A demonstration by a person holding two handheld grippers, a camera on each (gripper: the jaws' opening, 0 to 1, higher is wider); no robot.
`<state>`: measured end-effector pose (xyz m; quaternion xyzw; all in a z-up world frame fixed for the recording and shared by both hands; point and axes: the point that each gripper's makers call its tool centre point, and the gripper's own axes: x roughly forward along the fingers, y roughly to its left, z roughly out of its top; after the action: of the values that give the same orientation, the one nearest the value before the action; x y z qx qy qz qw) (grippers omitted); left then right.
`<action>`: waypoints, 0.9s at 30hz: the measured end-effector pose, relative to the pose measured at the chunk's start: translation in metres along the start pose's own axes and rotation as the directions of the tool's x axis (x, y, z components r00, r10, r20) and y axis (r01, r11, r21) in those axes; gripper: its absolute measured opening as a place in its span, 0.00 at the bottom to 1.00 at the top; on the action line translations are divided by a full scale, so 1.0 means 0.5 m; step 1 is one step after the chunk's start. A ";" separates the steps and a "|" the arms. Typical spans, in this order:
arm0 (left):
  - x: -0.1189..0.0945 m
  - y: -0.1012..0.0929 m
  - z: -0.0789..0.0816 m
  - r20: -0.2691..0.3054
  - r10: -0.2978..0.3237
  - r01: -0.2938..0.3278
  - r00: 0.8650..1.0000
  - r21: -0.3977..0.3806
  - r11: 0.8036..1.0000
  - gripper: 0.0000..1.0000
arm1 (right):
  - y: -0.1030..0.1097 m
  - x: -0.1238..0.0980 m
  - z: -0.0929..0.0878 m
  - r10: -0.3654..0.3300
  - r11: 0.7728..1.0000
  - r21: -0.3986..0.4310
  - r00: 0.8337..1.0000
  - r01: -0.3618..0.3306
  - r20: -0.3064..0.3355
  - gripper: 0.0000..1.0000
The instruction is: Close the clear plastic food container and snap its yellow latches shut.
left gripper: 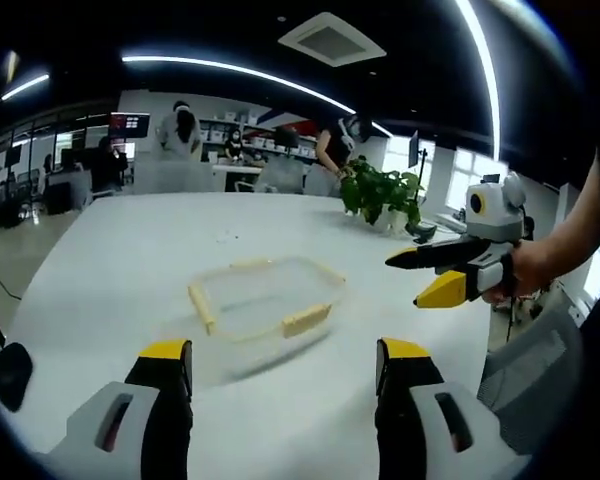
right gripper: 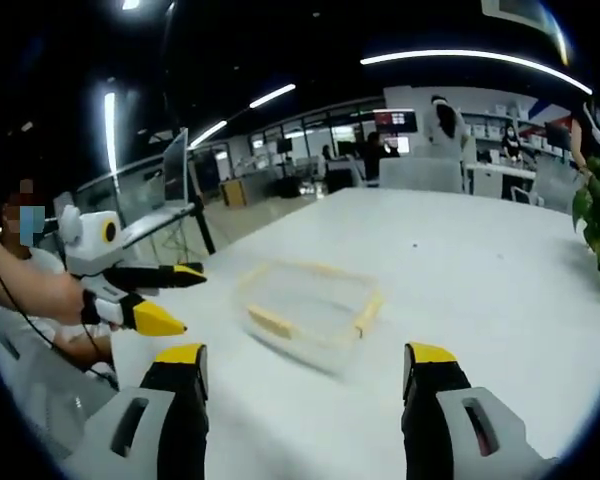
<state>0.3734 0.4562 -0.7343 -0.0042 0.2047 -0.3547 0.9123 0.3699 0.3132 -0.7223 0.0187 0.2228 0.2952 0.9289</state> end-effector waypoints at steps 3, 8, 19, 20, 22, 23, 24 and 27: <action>-0.006 -0.007 0.000 0.003 -0.005 0.005 1.000 -0.005 1.000 0.74 | 0.012 -0.007 0.006 0.010 1.000 0.008 1.000 -0.010 0.008 0.80; -0.020 -0.016 0.004 0.015 -0.011 0.012 1.000 -0.012 1.000 0.74 | 0.032 -0.015 0.002 0.032 0.999 -0.019 0.999 -0.032 -0.004 0.79; -0.029 -0.035 -0.006 0.004 -0.020 0.020 1.000 -0.013 1.000 0.73 | 0.041 -0.034 -0.009 0.041 0.999 0.030 0.999 -0.042 0.008 0.79; -0.030 -0.036 -0.006 0.002 -0.021 0.021 1.000 -0.009 1.000 0.73 | 0.043 -0.037 -0.009 0.043 0.998 0.040 0.999 -0.044 0.011 0.79; -0.036 -0.042 -0.005 0.003 -0.022 0.022 1.000 -0.007 1.000 0.73 | 0.045 -0.043 -0.009 0.044 0.998 0.048 0.999 -0.045 0.016 0.79; -0.037 -0.043 -0.004 0.003 -0.022 0.022 1.000 -0.009 1.000 0.73 | 0.045 -0.046 -0.008 0.045 0.998 0.048 0.999 -0.046 0.018 0.79; -0.039 -0.044 -0.004 0.003 -0.022 0.023 1.000 -0.010 1.000 0.73 | 0.046 -0.049 -0.008 0.045 0.998 0.049 0.999 -0.046 0.018 0.79; -0.047 -0.050 -0.003 0.005 -0.025 0.025 1.000 -0.011 1.000 0.72 | 0.046 -0.055 -0.008 0.045 0.998 0.053 0.999 -0.046 0.022 0.79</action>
<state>0.3411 0.4528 -0.7230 -0.0128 0.2042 -0.3650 0.9082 0.3357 0.3166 -0.7110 0.0515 0.2206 0.3102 0.9233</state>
